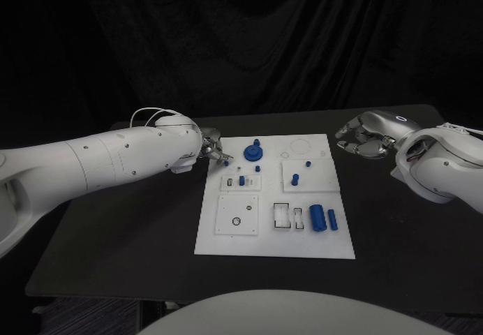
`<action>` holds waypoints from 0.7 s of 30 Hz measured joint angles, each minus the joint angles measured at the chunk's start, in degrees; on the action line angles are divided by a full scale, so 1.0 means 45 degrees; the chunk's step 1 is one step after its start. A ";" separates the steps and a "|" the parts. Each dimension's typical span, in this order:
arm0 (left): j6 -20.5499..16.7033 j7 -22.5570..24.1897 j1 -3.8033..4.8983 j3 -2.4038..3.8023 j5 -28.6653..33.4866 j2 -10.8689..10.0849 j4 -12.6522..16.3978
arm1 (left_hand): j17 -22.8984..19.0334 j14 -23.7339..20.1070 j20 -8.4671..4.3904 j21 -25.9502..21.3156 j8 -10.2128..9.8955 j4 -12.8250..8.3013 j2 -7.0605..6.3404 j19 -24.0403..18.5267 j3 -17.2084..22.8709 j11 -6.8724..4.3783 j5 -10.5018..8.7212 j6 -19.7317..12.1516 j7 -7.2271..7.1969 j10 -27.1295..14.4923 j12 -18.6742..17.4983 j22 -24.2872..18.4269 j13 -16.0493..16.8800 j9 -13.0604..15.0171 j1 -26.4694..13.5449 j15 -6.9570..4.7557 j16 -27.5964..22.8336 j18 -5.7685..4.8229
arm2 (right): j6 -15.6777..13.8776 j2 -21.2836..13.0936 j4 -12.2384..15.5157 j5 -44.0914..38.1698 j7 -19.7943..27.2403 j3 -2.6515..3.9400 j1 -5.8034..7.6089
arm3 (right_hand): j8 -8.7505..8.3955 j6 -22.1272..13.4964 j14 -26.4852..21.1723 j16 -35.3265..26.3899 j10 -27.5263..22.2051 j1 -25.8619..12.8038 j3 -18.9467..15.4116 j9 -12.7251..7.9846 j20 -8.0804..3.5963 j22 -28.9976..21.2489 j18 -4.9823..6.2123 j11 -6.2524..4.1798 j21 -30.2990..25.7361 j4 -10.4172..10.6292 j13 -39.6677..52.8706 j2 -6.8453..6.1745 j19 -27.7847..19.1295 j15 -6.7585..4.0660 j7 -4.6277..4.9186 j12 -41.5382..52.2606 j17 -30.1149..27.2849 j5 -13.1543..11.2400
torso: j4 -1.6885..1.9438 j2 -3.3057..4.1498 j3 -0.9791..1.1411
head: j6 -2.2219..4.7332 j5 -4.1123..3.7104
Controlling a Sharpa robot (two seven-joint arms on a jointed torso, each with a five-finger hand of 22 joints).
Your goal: Assemble the parts on the task board
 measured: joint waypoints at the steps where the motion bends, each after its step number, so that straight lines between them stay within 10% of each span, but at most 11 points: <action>1: -0.0006 0.0010 -0.0004 0.0000 0.0000 0.0007 -0.0007 | 0.0000 0.0000 0.0000 0.0000 -0.0006 0.0004 0.0042 0.0000 0.0056 0.0000 0.0100 0.0000 0.0000 0.0000 0.0000 0.0000 0.0000 -0.0030 0.0041 0.0000 0.0000 0.0000 | 0.0010 0.0000 0.0000 0.0000 -0.0004 0.0000 0.0000 | 0.0000 0.0000 0.0000 -0.0006 -0.0003 0.0000 0.0000 0.0000 0.0000 0.0000 0.0000 0.0003 -0.0010 0.0000 0.0000 0.0000 0.0000 0.0000 0.0000 -0.0006 -0.0005 0.0000 | 0.0000 0.0000 0.0000 | 0.0000 0.0000; 13: -0.0027 0.0165 -0.0069 0.0006 0.0004 0.0038 -0.0016 | 0.0000 0.0000 0.0000 0.0000 -0.0285 -0.0064 -0.0114 0.0000 0.0440 0.0000 0.1219 -0.0001 0.0000 0.0000 0.0001 0.0000 0.0001 -0.0270 0.0690 0.0000 0.0000 -0.0001 | 0.0095 0.0004 0.0002 0.0001 -0.0042 0.0000 0.0000 | 0.0000 0.0000 0.0000 -0.0078 -0.0046 0.0000 0.0000 -0.0010 0.0000 0.0000 0.0000 0.0046 -0.0076 0.0000 0.0000 0.0000 0.0000 0.0000 0.0000 -0.0064 -0.0049 0.0000 | 0.0000 -0.0002 -0.0002 | 0.0000 0.0011; 21: -0.0035 0.0262 -0.0075 0.0003 0.0006 0.0037 -0.0016 | 0.0000 0.0000 0.0000 0.0000 -0.0479 -0.0142 -0.0574 0.0000 0.1872 0.0001 0.0788 -0.0001 0.0000 -0.0001 0.0001 0.0000 0.0003 -0.0402 0.1527 0.0000 0.0000 -0.0001 | 0.0141 0.0005 0.0011 0.0001 -0.0060 0.0000 0.0000 | 0.0000 0.0000 0.0000 -0.0078 -0.0046 0.0000 0.0000 -0.0009 0.0000 0.0000 0.0000 0.0046 -0.0075 0.0000 0.0000 0.0000 0.0000 0.0000 0.0000 -0.0064 -0.0049 0.0000 | 0.0000 -0.0010 -0.0001 | 0.0000 0.0024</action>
